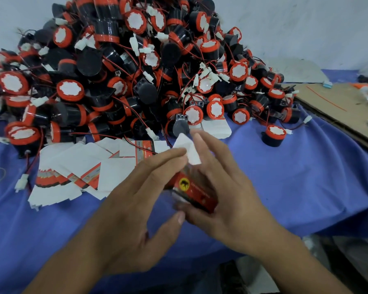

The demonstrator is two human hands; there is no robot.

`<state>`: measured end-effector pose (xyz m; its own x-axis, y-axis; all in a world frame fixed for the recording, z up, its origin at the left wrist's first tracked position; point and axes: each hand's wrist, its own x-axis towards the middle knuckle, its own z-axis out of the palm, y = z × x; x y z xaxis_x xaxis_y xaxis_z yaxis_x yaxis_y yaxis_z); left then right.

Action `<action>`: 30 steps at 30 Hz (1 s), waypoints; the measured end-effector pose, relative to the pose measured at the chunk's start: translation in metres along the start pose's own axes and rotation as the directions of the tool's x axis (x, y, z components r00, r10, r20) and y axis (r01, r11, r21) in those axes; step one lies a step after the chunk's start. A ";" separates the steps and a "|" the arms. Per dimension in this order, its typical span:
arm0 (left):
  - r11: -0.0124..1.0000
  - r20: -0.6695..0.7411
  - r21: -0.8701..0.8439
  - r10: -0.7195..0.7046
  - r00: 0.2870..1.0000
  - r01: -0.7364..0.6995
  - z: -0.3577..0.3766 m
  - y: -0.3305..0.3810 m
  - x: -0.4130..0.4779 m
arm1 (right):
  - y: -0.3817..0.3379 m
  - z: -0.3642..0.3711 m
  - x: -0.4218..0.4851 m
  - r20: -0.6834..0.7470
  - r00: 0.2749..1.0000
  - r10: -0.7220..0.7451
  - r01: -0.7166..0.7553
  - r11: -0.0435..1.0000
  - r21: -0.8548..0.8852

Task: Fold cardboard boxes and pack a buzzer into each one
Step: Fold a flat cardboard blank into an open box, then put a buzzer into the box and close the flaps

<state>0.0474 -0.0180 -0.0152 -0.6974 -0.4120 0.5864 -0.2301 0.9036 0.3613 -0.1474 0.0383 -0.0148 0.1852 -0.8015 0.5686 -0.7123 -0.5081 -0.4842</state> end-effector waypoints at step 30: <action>0.794 0.095 -0.119 -0.589 0.803 0.596 0.009 -0.030 -0.011 | 0.020 -0.005 0.016 0.039 0.911 0.411 -0.391 0.890 -0.234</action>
<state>0.0560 -0.0398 -0.0392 -0.4887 -0.8516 0.1895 -0.5180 0.4580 0.7225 -0.1621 0.0174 -0.0123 -0.0976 -0.9511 0.2932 -0.8649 -0.0648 -0.4978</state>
